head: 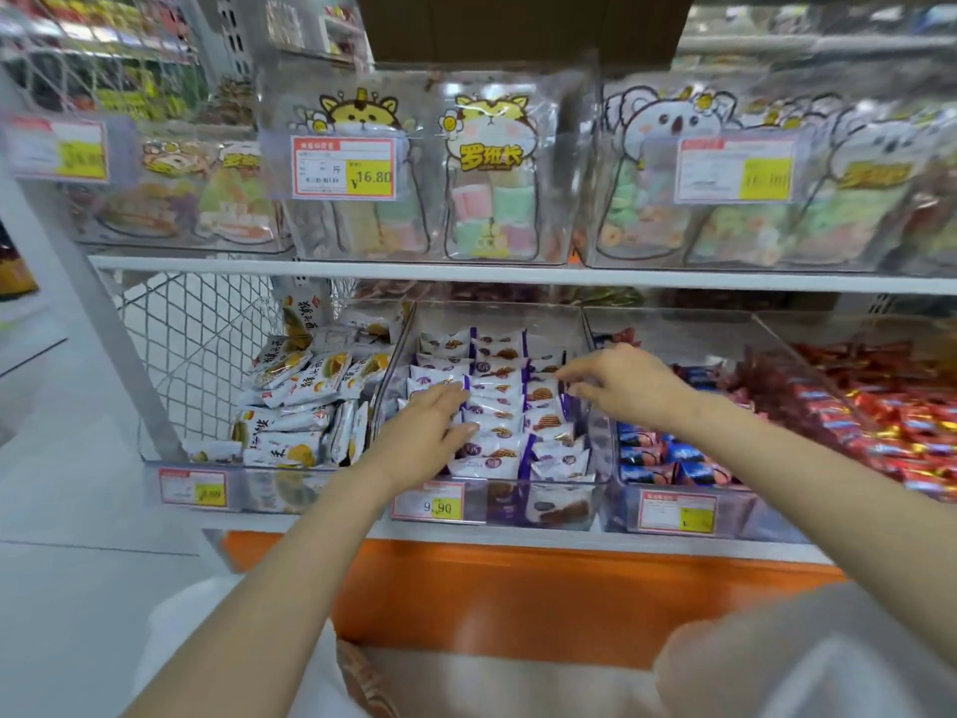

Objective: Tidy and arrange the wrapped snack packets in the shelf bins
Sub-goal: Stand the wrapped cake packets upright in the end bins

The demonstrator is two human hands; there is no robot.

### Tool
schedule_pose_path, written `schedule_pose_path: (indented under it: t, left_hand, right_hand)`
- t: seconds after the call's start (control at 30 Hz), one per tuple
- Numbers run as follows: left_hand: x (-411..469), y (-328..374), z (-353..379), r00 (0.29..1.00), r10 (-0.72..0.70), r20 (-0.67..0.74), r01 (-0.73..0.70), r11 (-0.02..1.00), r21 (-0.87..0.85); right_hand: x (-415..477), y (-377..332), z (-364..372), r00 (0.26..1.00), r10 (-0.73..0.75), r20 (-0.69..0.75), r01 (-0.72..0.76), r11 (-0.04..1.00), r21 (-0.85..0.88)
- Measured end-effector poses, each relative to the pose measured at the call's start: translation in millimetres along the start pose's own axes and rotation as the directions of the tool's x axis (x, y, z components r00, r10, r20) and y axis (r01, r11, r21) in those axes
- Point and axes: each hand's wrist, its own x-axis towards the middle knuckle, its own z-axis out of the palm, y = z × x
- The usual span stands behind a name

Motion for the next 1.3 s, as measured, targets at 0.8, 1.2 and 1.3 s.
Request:
schedule_pose_path:
  t: [0.8, 1.2, 1.3]
  left_hand:
    - [21.9, 16.5, 11.2, 0.997, 0.036, 0.071, -0.041, 0.996, 0.077]
    - [27.2, 19.3, 12.8, 0.997, 0.011, 0.083, -0.020, 0.995, 0.101]
    - [26.6, 19.4, 12.1, 0.996, 0.006, 0.092, -0.015, 0.996, 0.091]
  right_hand:
    - [113.2, 11.7, 45.8, 0.856, 0.133, 0.499, 0.104, 0.902, -0.419]
    - [118.2, 14.6, 52.4, 0.863, 0.126, 0.489, 0.052, 0.941, -0.333]
    - [119.8, 14.8, 54.0, 0.853, 0.134, 0.504, 0.044, 0.944, -0.326]
